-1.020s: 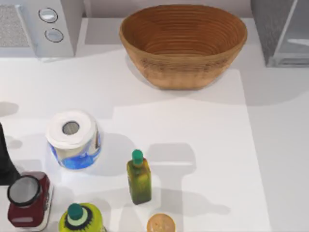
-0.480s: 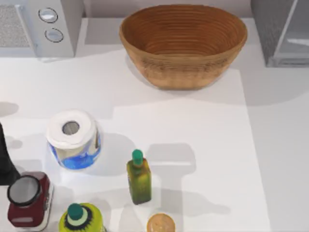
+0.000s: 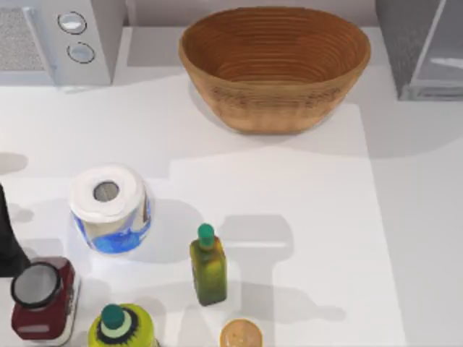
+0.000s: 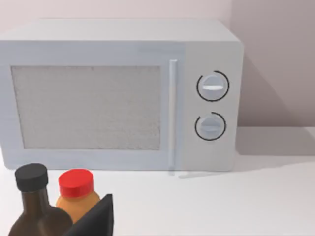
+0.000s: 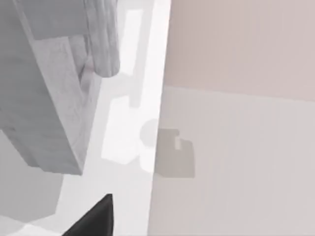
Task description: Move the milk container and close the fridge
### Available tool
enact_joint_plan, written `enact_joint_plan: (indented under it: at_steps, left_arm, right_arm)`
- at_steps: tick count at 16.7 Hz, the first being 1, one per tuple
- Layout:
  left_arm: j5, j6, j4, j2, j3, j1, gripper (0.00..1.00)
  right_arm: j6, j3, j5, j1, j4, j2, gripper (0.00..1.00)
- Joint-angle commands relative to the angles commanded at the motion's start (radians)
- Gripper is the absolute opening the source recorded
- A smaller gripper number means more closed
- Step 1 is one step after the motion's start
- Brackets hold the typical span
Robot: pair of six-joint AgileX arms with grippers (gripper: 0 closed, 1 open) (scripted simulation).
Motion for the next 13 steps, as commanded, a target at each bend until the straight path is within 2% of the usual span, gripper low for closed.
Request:
enact_joint_plan:
  at_steps: [8, 11, 13]
  left_arm:
    - [0.0, 0.0, 0.0, 0.0, 0.0, 0.0, 1.0]
    - [0.0, 0.0, 0.0, 0.0, 0.0, 0.0, 1.0]
    - [0.0, 0.0, 0.0, 0.0, 0.0, 0.0, 1.0]
  right_arm:
    - [0.717, -0.017, 0.093, 0.403, 0.559, 0.012, 1.0]
    - [0.881, -0.03, 0.127, 0.517, 0.7, 0.026, 1.0]
    - [0.936, -0.037, 0.141, 0.564, 0.754, 0.031, 1.0]
